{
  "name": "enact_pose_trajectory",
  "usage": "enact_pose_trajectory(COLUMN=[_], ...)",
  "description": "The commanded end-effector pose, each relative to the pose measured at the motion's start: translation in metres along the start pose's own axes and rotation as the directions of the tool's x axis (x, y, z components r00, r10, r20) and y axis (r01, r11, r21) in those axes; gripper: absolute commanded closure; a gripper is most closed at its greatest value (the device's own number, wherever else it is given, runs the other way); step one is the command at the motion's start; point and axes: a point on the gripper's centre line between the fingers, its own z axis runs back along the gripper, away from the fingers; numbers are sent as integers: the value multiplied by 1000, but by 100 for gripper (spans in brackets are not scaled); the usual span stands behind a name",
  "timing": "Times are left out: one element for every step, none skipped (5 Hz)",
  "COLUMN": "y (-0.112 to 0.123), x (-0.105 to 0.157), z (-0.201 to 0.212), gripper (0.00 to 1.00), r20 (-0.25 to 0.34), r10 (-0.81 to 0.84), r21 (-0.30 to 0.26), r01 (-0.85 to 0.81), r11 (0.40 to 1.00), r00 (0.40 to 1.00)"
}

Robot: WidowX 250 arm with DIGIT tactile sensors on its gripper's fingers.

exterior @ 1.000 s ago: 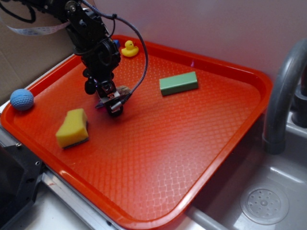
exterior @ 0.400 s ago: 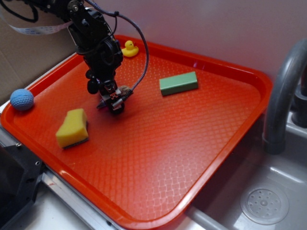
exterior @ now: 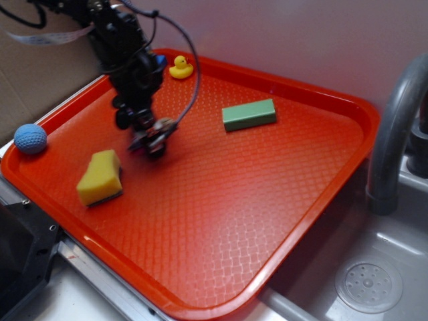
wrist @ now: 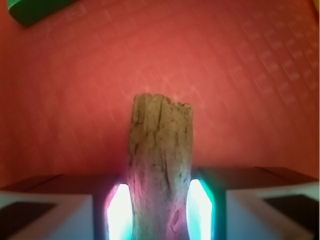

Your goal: Grab the wood chip.

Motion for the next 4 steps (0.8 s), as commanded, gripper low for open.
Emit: enact_pose_trajectory(y=[-29, -44, -46, -42], x=[16, 28, 28, 31], z=[106, 155, 174, 166], gripper=[100, 100, 100, 100], r20=[65, 84, 90, 75], r10=[203, 273, 278, 261], r21=[-38, 8, 64, 38], r01=[-201, -275, -284, -265], r11=[979, 962, 957, 964], r00=[977, 958, 956, 962])
